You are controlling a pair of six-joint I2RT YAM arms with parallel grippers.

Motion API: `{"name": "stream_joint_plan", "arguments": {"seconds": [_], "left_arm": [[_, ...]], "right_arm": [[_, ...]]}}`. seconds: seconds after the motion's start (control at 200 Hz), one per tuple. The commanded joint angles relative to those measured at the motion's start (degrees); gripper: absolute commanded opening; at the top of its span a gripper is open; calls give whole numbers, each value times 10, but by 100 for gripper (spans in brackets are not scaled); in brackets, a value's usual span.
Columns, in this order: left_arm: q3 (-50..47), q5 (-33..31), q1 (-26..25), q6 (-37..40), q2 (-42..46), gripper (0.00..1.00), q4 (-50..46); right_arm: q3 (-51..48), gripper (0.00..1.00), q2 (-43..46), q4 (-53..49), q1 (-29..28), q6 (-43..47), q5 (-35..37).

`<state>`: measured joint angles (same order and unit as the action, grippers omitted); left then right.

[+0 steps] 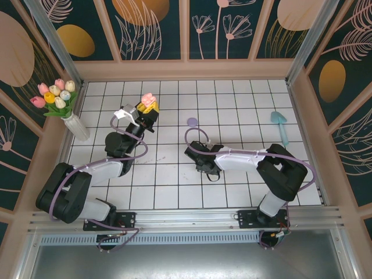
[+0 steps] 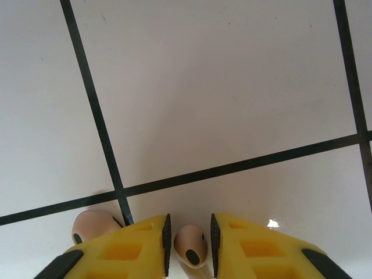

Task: Insert the wireless bluetooth earbuds into the charging case

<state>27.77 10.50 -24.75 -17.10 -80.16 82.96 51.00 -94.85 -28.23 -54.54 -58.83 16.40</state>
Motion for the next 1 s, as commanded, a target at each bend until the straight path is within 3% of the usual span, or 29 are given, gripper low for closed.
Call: {"name": "stream_joint_plan", "arguments": {"seconds": [0.0, 0.475, 0.996], "left_arm": [[13, 7, 3, -10, -2, 0, 28], [10, 11, 3, -10, 4, 0, 19], [13, 49, 3, -7, -1, 0, 7]], "right_arm": [[-13, 27, -1, 9, -5, 8, -8], [-48, 16, 26, 47, -2, 2, -13], [-84, 13, 231, 112, 41, 22, -8]]}}
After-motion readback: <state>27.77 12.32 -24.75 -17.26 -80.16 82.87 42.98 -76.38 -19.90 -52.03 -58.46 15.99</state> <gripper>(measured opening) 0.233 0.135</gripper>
